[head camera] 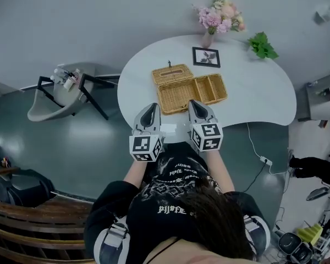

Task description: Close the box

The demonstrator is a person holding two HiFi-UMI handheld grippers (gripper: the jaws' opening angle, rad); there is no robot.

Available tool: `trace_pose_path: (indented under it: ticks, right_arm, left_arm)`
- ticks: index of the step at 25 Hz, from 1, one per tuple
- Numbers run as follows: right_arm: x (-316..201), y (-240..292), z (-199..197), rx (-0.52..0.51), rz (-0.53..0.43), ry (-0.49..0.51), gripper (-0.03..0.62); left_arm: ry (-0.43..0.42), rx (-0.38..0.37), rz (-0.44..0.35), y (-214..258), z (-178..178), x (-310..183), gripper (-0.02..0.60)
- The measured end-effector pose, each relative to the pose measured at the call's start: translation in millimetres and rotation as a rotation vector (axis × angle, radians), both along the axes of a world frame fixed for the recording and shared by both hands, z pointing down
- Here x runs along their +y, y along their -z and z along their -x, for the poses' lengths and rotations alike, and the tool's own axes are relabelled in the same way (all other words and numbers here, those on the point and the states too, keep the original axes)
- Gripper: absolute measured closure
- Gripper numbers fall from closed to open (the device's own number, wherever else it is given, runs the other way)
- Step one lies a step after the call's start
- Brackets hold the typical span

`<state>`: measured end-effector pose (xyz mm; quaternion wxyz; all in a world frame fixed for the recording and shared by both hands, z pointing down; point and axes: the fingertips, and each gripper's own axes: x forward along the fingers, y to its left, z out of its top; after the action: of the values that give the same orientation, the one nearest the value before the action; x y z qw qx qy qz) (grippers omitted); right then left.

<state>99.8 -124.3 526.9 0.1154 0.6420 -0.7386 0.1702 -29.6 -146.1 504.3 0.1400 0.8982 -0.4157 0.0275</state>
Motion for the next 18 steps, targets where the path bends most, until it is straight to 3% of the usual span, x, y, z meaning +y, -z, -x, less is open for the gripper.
trace_pose_path:
  ticks: [18]
  right_arm:
    - [-75.7,20.9,-12.4,0.003,0.052,0.047,0.569]
  left_arm:
    - [0.114,-0.055,0.011,6.4,-4.2,-28.3,0.552]
